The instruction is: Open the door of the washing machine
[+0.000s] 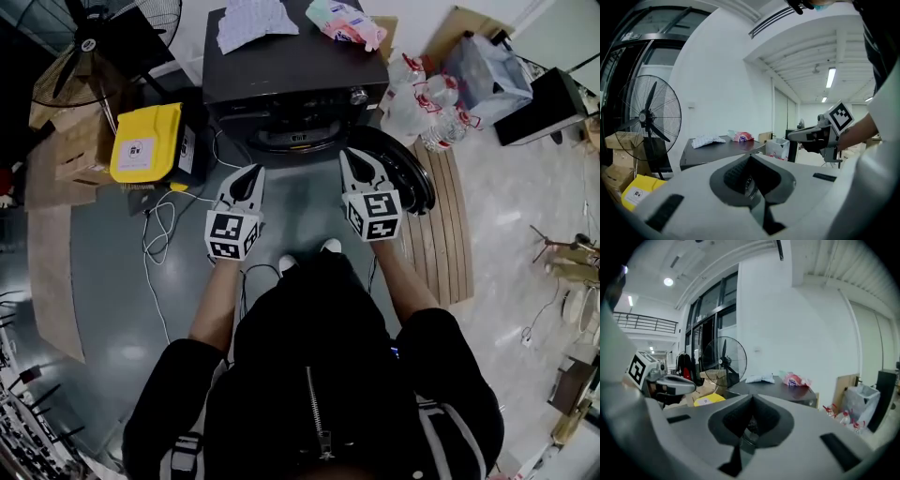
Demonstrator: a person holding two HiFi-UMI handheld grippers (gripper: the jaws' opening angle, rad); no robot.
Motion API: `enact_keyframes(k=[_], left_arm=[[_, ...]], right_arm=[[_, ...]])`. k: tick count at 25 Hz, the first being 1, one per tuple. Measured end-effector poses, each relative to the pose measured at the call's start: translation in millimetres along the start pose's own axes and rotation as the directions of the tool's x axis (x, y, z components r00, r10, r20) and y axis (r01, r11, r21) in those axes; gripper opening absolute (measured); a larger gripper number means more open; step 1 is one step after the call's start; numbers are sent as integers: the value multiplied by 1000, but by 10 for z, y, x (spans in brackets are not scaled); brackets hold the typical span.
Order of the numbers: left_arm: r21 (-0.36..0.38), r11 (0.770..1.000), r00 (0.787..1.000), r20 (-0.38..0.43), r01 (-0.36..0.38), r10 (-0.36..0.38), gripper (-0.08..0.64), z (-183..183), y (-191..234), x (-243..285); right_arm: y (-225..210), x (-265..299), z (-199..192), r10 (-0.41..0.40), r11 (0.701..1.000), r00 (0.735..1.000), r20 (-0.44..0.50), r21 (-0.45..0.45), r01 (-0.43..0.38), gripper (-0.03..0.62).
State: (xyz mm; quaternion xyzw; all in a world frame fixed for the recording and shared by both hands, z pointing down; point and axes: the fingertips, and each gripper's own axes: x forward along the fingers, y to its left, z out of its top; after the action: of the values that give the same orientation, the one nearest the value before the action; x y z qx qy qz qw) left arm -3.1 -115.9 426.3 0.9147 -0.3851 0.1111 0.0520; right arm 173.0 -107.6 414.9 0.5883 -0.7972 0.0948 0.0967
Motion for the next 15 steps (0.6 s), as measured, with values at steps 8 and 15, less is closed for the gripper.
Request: enact_keyframes(k=[8,15], left_arm=[[-5,1000,999,28,-17,17,0,60,67,-176],[3,1000,999,39,-12,12,0,118,78,-204]], right_arm=[[275,-83,187,17,999,999,38,-33,-16,2],[350,-90,177,21,999,999,38,-27,-20,2]])
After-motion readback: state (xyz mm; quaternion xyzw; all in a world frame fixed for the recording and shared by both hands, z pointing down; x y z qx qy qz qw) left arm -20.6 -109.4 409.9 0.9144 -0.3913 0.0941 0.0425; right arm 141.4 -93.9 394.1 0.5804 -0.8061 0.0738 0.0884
